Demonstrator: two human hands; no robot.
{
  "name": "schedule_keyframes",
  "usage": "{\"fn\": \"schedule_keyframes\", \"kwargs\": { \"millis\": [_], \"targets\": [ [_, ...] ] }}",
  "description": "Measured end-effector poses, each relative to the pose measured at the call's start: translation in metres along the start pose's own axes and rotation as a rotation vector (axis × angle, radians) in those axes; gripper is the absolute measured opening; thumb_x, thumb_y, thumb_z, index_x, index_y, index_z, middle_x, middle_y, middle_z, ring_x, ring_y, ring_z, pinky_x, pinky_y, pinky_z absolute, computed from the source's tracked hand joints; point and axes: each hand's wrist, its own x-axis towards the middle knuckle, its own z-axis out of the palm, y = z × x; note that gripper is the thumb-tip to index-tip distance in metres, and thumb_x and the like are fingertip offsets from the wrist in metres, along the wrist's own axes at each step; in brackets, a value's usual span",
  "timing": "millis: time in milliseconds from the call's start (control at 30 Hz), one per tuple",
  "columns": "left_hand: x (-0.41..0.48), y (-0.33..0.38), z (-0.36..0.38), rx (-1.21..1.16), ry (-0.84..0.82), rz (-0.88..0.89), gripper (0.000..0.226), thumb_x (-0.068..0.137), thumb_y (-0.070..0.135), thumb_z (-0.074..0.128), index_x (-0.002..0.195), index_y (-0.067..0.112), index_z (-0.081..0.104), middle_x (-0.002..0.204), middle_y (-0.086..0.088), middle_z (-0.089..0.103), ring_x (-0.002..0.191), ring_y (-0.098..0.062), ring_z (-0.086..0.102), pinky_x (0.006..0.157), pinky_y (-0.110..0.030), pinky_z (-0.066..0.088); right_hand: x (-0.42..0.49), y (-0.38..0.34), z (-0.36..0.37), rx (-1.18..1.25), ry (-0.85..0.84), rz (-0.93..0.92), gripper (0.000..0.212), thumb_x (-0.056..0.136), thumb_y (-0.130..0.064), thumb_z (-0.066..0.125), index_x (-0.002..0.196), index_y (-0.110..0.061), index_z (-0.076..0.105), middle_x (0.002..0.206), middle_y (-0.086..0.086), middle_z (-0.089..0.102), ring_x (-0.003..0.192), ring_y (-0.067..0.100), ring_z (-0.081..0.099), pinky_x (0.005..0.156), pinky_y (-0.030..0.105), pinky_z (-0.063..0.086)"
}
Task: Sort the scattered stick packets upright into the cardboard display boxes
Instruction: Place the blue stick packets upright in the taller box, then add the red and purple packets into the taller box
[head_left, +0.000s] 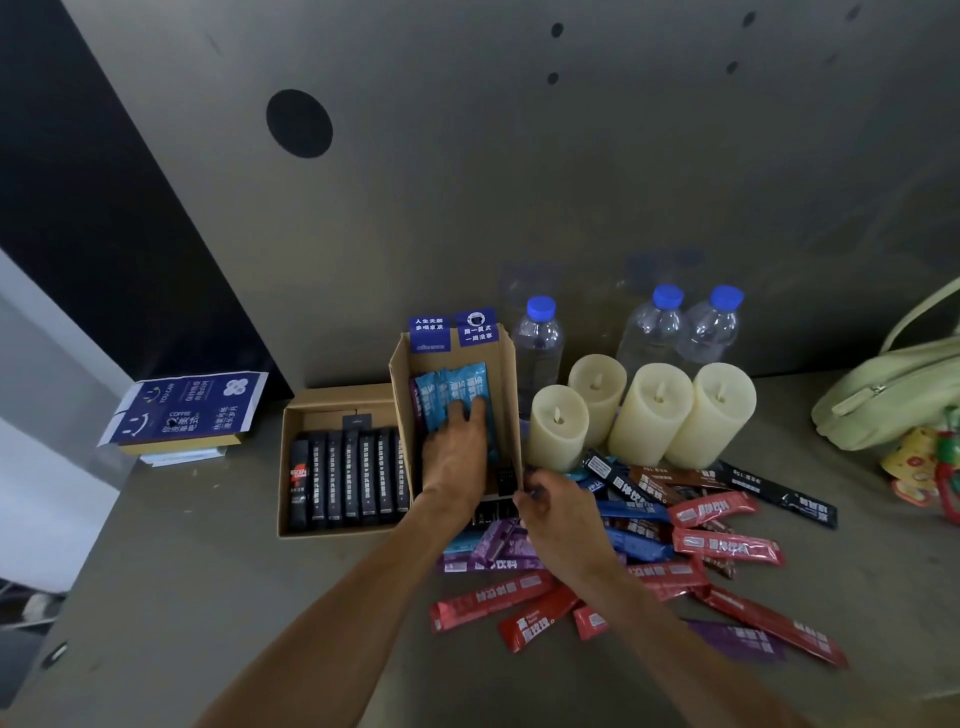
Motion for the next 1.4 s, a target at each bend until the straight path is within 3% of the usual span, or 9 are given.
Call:
{"fn": "schedule_keyframes", "kwargs": {
  "millis": [333, 433, 600, 700, 900, 1033, 1167, 1267, 1400],
  "targets": [
    [-0.01, -0.004, -0.004, -0.042, 0.033, 0.046, 0.063, 0.09, 0.008, 0.064, 0.143, 0.019, 0.031, 0.139, -0.01, 0.041, 0.109, -0.031, 0.062, 0.085, -0.043, 0.058, -0.001, -0.002, -0.002, -0.006, -0.006, 0.013, 0.011, 0.096, -0.024, 0.063, 0.087, -0.018, 0.064, 0.065, -0.012, 0.057, 0.055, -0.001, 0.054, 0.054, 0.013, 0.039],
    [-0.026, -0.004, -0.01, -0.132, 0.103, 0.066, 0.055, 0.092, 0.006, 0.061, 0.14, 0.018, 0.038, 0.135, -0.008, 0.047, 0.103, -0.028, 0.066, 0.081, -0.041, 0.06, -0.005, -0.003, -0.008, 0.002, -0.02, 0.012, 0.007, 0.096, -0.024, 0.064, 0.092, -0.018, 0.067, 0.072, -0.011, 0.063, 0.063, -0.001, 0.06, 0.06, 0.02, 0.048],
    [-0.088, -0.011, -0.027, -0.357, 0.189, 0.12, 0.008, 0.098, 0.021, 0.056, 0.106, 0.019, 0.056, 0.104, 0.005, 0.053, 0.078, -0.01, 0.06, 0.066, -0.029, 0.055, -0.033, 0.006, -0.028, -0.005, -0.044, 0.035, 0.007, 0.096, -0.021, 0.062, 0.1, -0.025, 0.067, 0.082, -0.009, 0.068, 0.069, 0.004, 0.066, 0.06, 0.017, 0.05],
    [-0.13, -0.025, -0.017, -0.387, 0.103, 0.08, 0.007, 0.097, 0.028, 0.058, 0.093, 0.023, 0.06, 0.093, 0.013, 0.052, 0.072, -0.004, 0.056, 0.058, -0.019, 0.043, -0.057, 0.019, -0.036, -0.041, -0.082, 0.042, 0.011, 0.097, -0.019, 0.062, 0.093, -0.028, 0.066, 0.086, -0.01, 0.068, 0.07, 0.002, 0.065, 0.059, 0.016, 0.049],
    [-0.171, -0.041, 0.025, -0.26, -0.069, 0.016, 0.029, 0.091, 0.039, 0.063, 0.119, 0.033, 0.064, 0.121, 0.005, 0.057, 0.113, -0.019, 0.054, 0.097, -0.036, 0.045, -0.088, 0.036, -0.031, -0.14, -0.122, -0.007, 0.01, 0.095, -0.017, 0.065, 0.102, -0.023, 0.07, 0.083, -0.021, 0.061, 0.076, -0.008, 0.061, 0.071, 0.004, 0.046],
    [-0.175, -0.042, 0.028, -0.255, -0.088, -0.007, 0.036, 0.09, 0.034, 0.065, 0.125, 0.033, 0.059, 0.128, 0.005, 0.053, 0.119, -0.018, 0.049, 0.101, -0.036, 0.039, -0.088, 0.039, -0.024, -0.149, -0.113, -0.054, 0.01, 0.094, -0.017, 0.067, 0.103, -0.02, 0.071, 0.084, -0.019, 0.064, 0.076, -0.006, 0.064, 0.073, 0.009, 0.051],
    [-0.181, -0.047, 0.027, -0.355, -0.105, -0.048, 0.021, 0.088, 0.028, 0.068, 0.108, 0.028, 0.063, 0.112, 0.009, 0.059, 0.106, -0.016, 0.056, 0.093, -0.031, 0.044, -0.087, 0.038, -0.02, -0.163, -0.115, -0.116, 0.02, 0.09, -0.019, 0.071, 0.11, -0.021, 0.069, 0.097, -0.015, 0.063, 0.079, -0.004, 0.062, 0.075, 0.01, 0.051],
    [-0.186, -0.047, 0.011, -0.601, -0.121, -0.062, 0.012, 0.089, 0.03, 0.071, 0.1, 0.031, 0.067, 0.095, 0.018, 0.065, 0.088, -0.001, 0.062, 0.074, -0.011, 0.047, -0.088, 0.034, -0.018, -0.198, -0.219, -0.199, 0.04, 0.086, -0.021, 0.076, 0.124, -0.022, 0.063, 0.114, -0.011, 0.056, 0.079, 0.002, 0.062, 0.081, 0.023, 0.057],
    [-0.188, -0.043, -0.011, -0.844, -0.154, -0.132, 0.012, 0.095, 0.033, 0.063, 0.089, 0.028, 0.071, 0.076, 0.007, 0.07, 0.069, -0.006, 0.067, 0.065, -0.024, 0.054, -0.088, 0.021, -0.018, -0.203, -0.255, -0.26, 0.022, 0.091, -0.023, 0.07, 0.114, -0.023, 0.069, 0.097, -0.015, 0.066, 0.073, 0.003, 0.063, 0.073, 0.021, 0.054]
  ]
}}
